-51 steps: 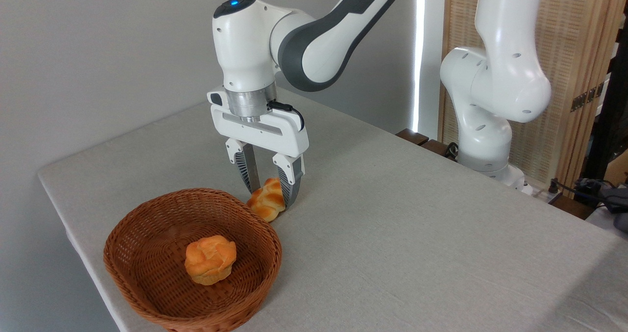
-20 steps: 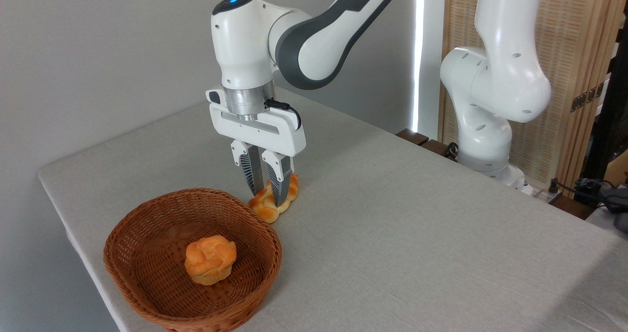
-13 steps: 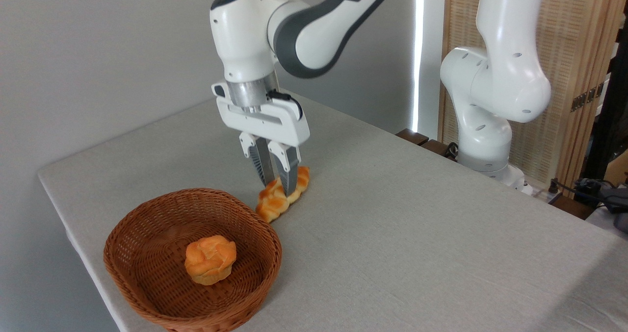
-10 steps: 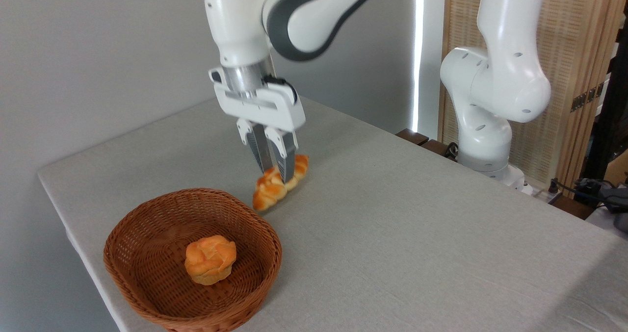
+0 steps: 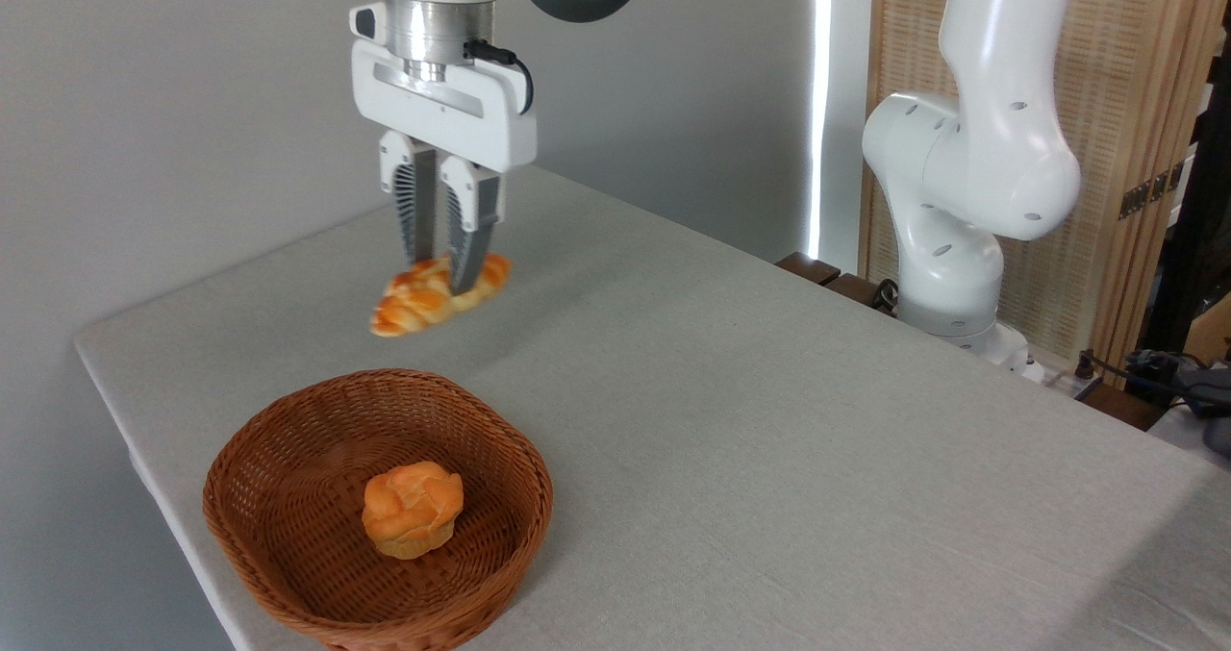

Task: Put bread into the basket
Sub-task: 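Lift the braided roll and carry it over the woven basket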

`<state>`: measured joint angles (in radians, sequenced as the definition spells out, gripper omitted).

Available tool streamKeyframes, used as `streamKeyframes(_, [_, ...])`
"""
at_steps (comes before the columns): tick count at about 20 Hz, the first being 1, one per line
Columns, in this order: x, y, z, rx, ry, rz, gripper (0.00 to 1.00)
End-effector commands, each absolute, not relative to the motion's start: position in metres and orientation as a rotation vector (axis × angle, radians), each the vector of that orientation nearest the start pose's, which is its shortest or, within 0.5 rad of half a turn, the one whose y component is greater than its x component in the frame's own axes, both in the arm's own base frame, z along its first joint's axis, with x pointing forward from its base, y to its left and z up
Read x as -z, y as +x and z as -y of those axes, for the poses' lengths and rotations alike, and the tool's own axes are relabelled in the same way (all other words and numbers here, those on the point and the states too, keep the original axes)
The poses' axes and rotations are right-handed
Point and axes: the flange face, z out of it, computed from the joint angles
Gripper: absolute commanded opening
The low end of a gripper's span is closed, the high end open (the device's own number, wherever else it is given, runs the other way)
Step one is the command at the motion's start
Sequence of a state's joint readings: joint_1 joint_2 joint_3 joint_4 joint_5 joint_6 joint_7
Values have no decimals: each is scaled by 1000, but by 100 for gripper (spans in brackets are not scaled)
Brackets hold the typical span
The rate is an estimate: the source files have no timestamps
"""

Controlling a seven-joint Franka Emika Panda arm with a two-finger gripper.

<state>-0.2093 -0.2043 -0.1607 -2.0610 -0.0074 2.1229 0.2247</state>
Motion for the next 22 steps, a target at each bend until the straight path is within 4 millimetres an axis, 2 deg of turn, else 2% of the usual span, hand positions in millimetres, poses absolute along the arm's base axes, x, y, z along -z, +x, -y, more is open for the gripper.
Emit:
streamKeyframes(1, [-550,508,183,582,-2961,-884,54])
streamKeyframes(3, [-546,518,183,654,-2953,-873,55])
streamKeyframes(5, [-539,533,171,719,-2952,-831,55])
streamKeyframes(8, [-527,548,170,803,-2939,-814,57])
streamKeyframes(10, [-518,561,146,810,-2909,-774,57])
streamKeyframes(13, [-508,569,141,826,-2875,-783,63])
streamKeyframes(14, [-503,572,140,828,-2872,-781,65])
streamKeyframes(15, [-499,575,135,818,-2877,-769,87])
streamKeyframes(16, [-495,576,134,809,-2881,-765,100])
streamKeyframes(22, [-483,579,135,777,-2889,-769,100])
